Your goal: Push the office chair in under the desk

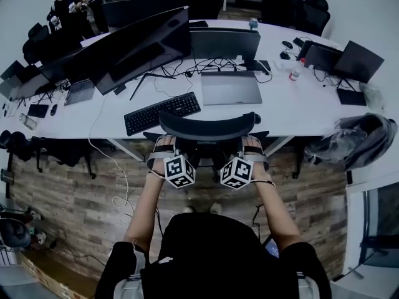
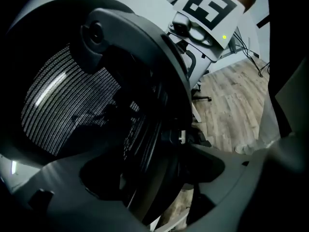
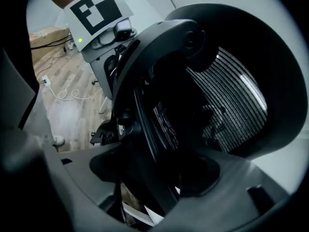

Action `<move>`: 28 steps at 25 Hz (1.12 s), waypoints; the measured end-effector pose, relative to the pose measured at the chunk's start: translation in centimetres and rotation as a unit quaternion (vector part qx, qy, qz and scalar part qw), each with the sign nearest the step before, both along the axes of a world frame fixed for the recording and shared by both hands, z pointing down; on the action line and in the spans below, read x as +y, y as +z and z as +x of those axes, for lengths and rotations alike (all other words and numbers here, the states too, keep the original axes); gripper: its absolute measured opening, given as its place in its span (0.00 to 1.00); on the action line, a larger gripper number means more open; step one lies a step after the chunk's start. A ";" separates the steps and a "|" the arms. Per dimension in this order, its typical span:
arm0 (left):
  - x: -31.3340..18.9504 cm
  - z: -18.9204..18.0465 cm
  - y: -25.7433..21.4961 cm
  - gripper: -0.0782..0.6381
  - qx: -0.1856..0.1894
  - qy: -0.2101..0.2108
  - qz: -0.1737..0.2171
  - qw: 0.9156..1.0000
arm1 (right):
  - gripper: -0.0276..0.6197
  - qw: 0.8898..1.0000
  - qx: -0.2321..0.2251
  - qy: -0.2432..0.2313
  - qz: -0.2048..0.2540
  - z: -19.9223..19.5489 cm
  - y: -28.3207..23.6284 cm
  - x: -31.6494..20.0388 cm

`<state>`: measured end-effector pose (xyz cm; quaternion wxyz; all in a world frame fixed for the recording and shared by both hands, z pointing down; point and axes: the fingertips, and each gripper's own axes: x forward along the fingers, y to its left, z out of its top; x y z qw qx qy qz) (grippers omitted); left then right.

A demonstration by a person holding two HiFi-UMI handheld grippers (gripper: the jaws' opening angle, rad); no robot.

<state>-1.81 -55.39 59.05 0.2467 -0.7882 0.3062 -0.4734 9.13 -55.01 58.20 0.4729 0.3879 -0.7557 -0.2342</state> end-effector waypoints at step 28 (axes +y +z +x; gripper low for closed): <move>2.4 -2.8 -8.4 0.19 0.272 -0.094 0.019 0.958 | 0.13 0.961 -0.238 0.140 0.019 2.9 -7.1 2.6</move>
